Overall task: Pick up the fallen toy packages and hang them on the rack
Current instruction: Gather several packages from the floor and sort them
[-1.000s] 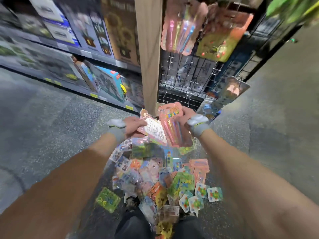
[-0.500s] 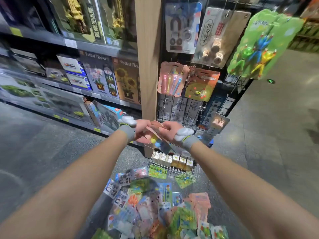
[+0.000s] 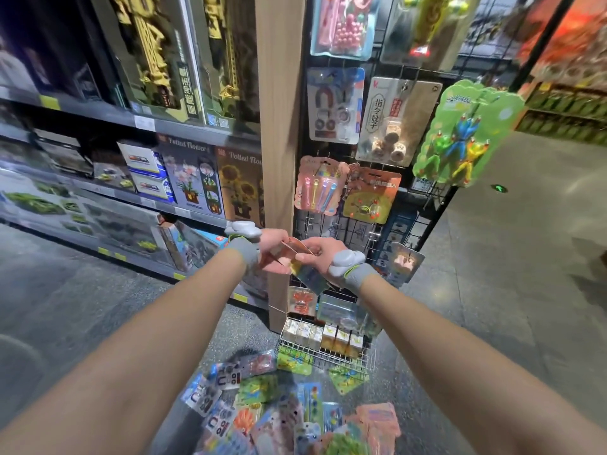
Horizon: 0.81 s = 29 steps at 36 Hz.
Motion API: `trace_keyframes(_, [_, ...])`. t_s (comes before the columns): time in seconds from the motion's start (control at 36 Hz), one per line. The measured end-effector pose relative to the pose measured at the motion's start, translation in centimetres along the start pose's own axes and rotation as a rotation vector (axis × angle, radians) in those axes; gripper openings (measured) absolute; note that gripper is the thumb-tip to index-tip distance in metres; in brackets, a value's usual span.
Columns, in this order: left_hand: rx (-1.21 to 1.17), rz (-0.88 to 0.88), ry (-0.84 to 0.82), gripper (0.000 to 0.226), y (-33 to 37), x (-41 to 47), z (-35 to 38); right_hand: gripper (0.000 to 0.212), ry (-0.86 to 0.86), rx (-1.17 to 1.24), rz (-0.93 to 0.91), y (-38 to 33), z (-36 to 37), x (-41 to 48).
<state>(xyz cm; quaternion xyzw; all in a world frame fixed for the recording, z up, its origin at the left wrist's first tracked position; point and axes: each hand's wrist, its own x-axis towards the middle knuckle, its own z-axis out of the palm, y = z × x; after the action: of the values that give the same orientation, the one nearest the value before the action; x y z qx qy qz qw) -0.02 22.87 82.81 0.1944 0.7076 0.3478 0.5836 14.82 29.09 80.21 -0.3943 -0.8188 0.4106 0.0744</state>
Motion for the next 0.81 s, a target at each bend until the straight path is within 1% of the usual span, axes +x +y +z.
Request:
trace_keyframes(0.11, [0.012,0.006,0.008,0.015,0.8,0.1,-0.7,0.03,0.021,-0.023,-0.056,-0.5,-0.3,0.5])
trace_keyframes(0.19, [0.055,0.028,0.06,0.019,1.0,0.4,-1.2,0.027,0.061,-0.074,-0.015,-0.8,-0.7,1.0])
trace_keyframes(0.28, [0.071,0.056,0.097,0.02,1.4,0.4,-1.8,0.03,0.11,-0.102,0.032,-1.3,-1.6,1.9])
trace_keyframes(0.42, [0.065,0.06,0.088,0.021,2.5,0.4,-2.8,0.025,0.168,-0.107,0.053,-1.8,-3.1,3.4])
trace_keyframes(0.5, [0.076,0.055,0.085,0.023,3.2,1.0,-3.6,0.032,0.217,-0.122,0.071,-2.2,-4.0,4.3])
trace_keyframes(0.56, [0.063,0.058,0.091,0.026,3.6,1.3,-4.2,0.033,0.252,-0.121,0.095,-2.3,-4.7,4.9])
trace_keyframes(0.61, [0.048,0.071,0.105,0.028,4.0,1.6,-4.7,0.031,0.284,-0.116,0.119,-2.2,-5.2,5.6])
trace_keyframes(0.69, [0.056,0.093,0.124,0.027,4.7,1.8,-5.4,0.02,0.34,-0.108,0.145,-2.4,-6.0,6.6])
trace_keyframes(0.72, [0.051,0.101,0.13,0.026,4.7,1.8,-5.5,0.019,0.349,-0.1,0.152,-2.4,-6.1,6.7])
trace_keyframes(0.81, [0.051,0.124,0.148,0.026,5.4,1.9,-6.0,0.029,0.369,-0.051,0.167,-2.8,-6.7,7.5])
